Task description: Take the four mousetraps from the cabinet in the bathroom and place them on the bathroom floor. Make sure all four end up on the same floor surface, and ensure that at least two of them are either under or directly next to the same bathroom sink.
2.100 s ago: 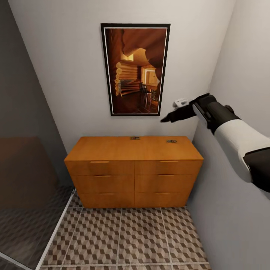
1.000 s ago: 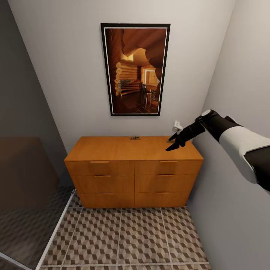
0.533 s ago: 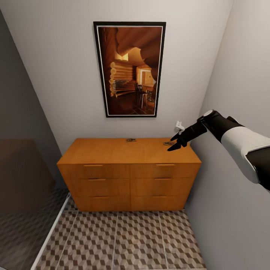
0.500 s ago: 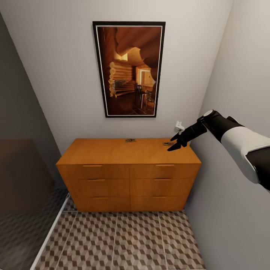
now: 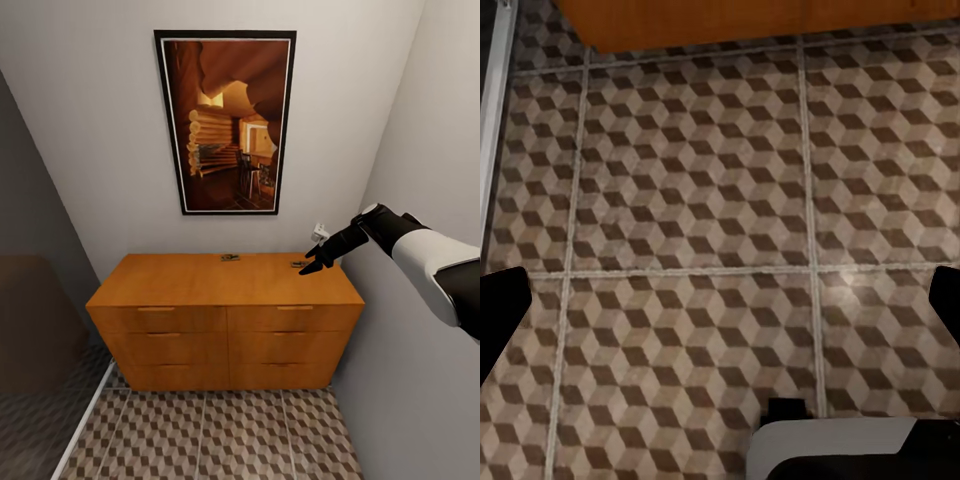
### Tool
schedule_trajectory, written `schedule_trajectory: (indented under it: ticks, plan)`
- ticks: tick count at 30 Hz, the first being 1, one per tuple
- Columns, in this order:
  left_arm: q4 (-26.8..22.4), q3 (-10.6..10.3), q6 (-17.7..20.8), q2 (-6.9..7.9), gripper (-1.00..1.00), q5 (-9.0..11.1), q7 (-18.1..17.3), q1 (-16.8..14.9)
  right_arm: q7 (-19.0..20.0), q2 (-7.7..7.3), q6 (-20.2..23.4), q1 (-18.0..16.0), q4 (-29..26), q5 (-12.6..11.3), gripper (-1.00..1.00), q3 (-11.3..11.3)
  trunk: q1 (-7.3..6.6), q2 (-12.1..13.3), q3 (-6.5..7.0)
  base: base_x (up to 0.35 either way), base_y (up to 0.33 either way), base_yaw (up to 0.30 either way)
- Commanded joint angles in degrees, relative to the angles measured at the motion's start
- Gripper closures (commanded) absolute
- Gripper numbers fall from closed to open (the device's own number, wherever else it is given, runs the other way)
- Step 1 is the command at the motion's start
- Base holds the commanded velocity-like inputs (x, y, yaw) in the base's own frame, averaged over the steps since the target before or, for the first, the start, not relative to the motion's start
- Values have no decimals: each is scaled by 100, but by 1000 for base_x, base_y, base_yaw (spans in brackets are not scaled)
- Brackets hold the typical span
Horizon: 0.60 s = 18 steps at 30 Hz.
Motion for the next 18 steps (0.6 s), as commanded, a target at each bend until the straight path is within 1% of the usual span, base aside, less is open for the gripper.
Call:
schedule_trajectory:
  ticks: [1, 18]
  plan:
    - [21, -50, -33, -2, -100, 44, 7, -12, 13, -1, 60, -1, -5, 52, -100, -49, 6, -12, -12, 224, -1, 0]
    - [20, -51, -33, -3, -100, 42, 7, -14, -51, 2, 57, 96, 19, 52, -100, -49, 6, -12, -12, 224, 0, 0]
